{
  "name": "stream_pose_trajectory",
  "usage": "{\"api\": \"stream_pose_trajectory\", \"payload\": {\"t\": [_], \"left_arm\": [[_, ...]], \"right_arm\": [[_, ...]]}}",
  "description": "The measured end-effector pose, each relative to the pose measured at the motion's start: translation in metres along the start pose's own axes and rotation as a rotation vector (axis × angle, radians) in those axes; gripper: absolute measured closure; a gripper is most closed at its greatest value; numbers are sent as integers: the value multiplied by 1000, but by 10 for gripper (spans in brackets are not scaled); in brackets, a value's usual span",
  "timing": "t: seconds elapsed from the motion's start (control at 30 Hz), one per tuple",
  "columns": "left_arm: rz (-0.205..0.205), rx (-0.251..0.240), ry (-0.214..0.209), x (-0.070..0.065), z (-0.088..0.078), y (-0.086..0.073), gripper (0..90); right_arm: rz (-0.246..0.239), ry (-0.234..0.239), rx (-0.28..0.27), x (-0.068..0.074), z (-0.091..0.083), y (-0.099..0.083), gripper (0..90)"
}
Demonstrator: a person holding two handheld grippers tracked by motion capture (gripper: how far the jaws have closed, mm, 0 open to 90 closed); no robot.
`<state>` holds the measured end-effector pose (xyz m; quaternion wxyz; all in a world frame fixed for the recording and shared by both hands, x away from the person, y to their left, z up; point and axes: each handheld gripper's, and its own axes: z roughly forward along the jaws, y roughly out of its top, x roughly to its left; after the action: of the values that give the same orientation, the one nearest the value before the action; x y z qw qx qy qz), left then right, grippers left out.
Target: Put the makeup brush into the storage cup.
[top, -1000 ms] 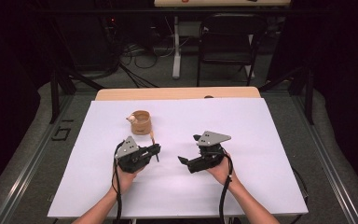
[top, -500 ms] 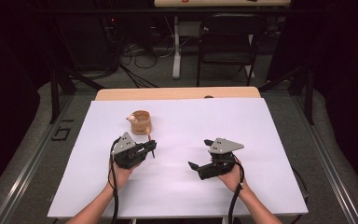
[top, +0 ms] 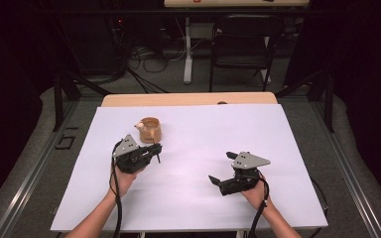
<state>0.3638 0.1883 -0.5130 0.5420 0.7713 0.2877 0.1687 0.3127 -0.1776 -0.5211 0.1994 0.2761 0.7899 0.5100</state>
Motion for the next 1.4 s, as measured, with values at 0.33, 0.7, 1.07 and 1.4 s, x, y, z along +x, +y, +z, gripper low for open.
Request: {"api": "stream_pose_trajectory", "payload": {"t": [0.33,0.7,1.07,1.4], "left_arm": [[4,4,-10,5,0,10,824],[33,1,14,13,-6,29,824],[41,-7,37,22,-3,43,824],[49,-23,75,34,-4,56,824]], "right_arm": [[-24,0,15,3,4,-4,4],[-14,-14,9,0,2,-3,4],[1,-16,9,-2,0,-2,5],[9,-14,15,-3,2,-3,7]]}}
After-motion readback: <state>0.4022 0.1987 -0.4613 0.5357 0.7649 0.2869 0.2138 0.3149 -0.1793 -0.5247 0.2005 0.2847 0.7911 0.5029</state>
